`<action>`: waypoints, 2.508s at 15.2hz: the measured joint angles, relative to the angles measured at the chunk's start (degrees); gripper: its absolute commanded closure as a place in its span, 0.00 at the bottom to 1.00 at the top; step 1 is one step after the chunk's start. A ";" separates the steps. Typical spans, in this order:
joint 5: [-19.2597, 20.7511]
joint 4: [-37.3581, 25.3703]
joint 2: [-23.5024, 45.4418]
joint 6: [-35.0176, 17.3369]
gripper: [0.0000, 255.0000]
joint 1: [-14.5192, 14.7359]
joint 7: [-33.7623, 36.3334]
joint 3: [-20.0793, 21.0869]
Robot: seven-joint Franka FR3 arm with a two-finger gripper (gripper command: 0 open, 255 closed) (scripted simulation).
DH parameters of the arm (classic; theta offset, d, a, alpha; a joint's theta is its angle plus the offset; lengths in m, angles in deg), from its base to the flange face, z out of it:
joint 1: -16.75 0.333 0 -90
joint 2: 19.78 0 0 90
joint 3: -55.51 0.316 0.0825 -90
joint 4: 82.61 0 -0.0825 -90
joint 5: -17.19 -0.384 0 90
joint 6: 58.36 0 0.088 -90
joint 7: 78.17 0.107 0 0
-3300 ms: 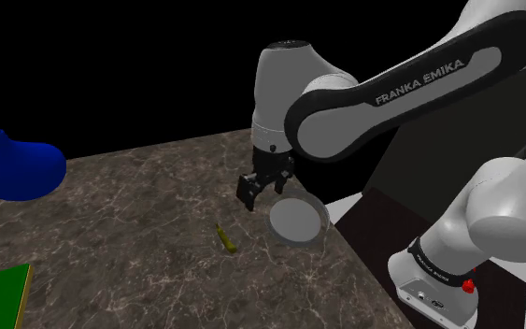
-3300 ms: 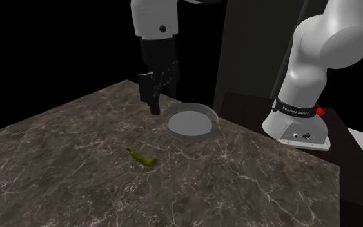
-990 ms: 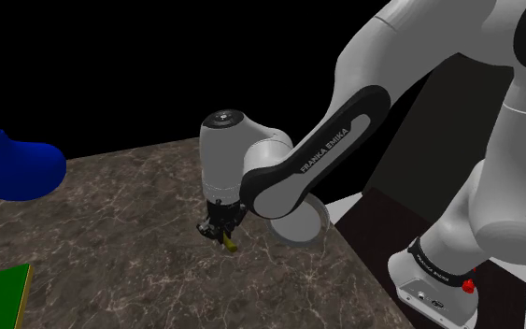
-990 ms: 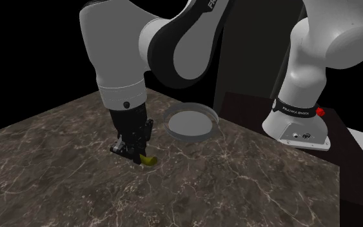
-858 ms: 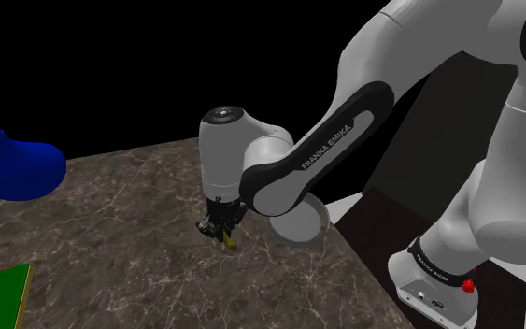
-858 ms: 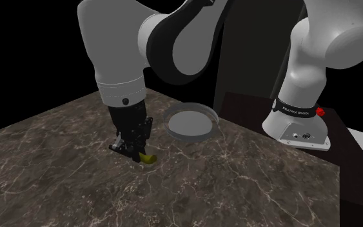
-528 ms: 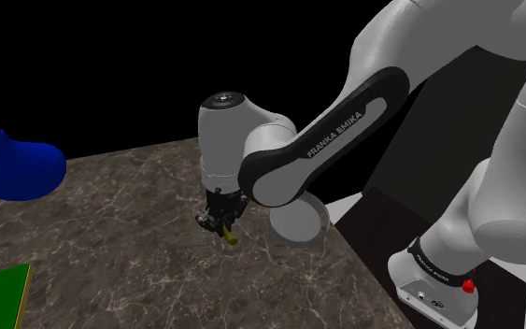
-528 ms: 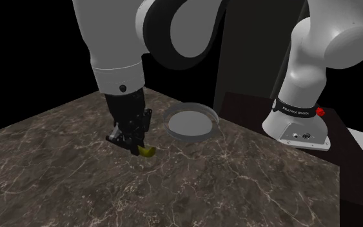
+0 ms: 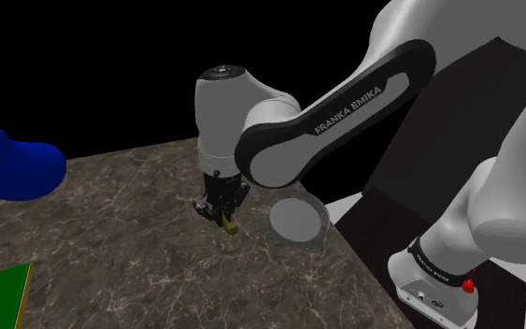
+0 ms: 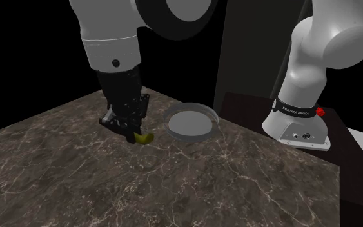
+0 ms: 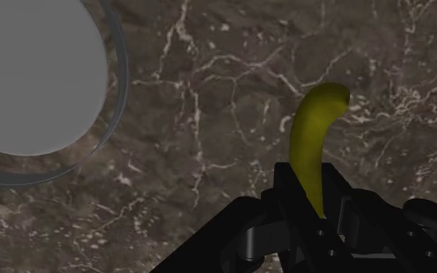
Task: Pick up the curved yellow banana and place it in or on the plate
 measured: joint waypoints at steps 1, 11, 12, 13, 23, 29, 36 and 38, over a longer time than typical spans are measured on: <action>-0.47 -0.02 -0.65 0.57 1.00 -0.14 -0.32 0.12; -11.18 14.12 -16.02 0.33 1.00 -3.93 -13.30 -1.96; -12.36 15.98 -17.95 0.34 1.00 -4.08 -15.05 -2.62; -13.52 18.07 -19.97 0.22 1.00 -4.17 -16.86 -3.39; -17.84 32.01 -31.90 -0.93 1.00 -5.14 -29.65 -10.75; -17.81 33.81 -27.59 -6.97 1.00 -5.42 -29.62 -9.88; -17.45 34.82 -23.80 -11.76 1.00 -5.75 -29.31 -9.17; -17.44 34.81 -23.74 -11.82 1.00 -5.75 -29.30 -9.15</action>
